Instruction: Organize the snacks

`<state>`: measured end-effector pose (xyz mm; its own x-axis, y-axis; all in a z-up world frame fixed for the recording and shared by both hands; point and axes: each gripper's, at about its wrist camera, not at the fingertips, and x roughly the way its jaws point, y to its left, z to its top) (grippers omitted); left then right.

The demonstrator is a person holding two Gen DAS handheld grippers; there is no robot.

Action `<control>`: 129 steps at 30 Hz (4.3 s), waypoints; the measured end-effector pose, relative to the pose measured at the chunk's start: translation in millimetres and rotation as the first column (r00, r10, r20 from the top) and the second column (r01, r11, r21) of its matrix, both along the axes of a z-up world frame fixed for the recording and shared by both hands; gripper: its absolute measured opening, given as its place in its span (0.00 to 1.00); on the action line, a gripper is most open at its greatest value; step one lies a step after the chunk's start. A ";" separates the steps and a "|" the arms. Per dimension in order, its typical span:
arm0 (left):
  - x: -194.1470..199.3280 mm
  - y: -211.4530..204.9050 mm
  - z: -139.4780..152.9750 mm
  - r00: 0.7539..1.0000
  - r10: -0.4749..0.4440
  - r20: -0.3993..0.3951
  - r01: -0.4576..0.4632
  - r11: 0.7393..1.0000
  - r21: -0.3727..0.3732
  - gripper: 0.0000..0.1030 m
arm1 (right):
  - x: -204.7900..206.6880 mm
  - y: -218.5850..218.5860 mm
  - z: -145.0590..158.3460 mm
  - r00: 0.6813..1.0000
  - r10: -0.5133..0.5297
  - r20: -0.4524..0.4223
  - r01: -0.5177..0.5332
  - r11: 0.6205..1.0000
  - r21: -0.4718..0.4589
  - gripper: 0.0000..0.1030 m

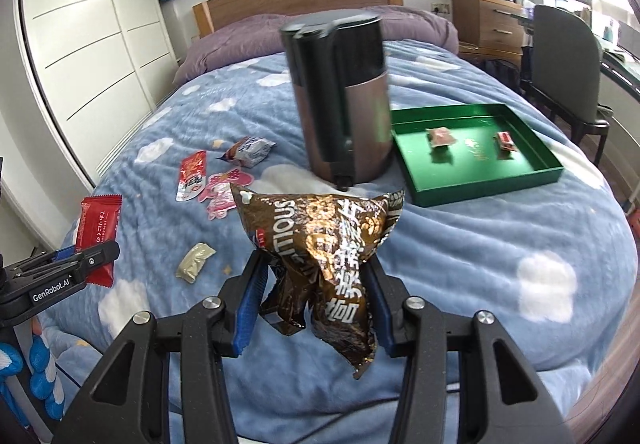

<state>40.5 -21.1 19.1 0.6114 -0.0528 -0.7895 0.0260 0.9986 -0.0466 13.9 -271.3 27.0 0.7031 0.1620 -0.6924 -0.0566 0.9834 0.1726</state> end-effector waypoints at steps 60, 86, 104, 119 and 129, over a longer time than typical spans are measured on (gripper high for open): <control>192.7 -333.8 -52.1 0.914 -0.389 -0.116 0.393 0.919 0.016 0.34 | 185.0 -265.1 -56.7 0.967 -0.254 -0.011 0.253 0.967 -0.010 0.30; 230.1 -363.6 -115.4 0.913 -0.359 -0.191 0.371 0.928 0.027 0.35 | 234.2 -270.8 -120.2 0.975 -0.194 -0.108 0.182 0.977 -0.114 0.35; 223.1 -361.0 -113.0 0.924 -0.344 -0.168 0.354 0.934 0.037 0.51 | 229.5 -265.2 -111.0 0.981 -0.169 -0.090 0.152 0.973 -0.171 0.55; 209.4 -355.9 -82.4 0.930 -0.347 -0.119 0.355 0.933 0.054 0.59 | 201.5 -264.3 -63.3 0.983 -0.181 -0.027 0.173 0.965 -0.196 0.82; 182.6 -349.0 -44.7 0.926 -0.371 -0.074 0.375 0.926 0.053 0.60 | 160.9 -272.1 -28.5 0.971 -0.240 0.005 0.235 0.947 -0.221 0.97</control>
<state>223.1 -370.1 -25.5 0.5074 -0.2146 -0.8346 0.3961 0.9182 0.0047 174.8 -543.5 -1.5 0.6870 -0.1641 -0.7079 0.1842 0.9817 -0.0489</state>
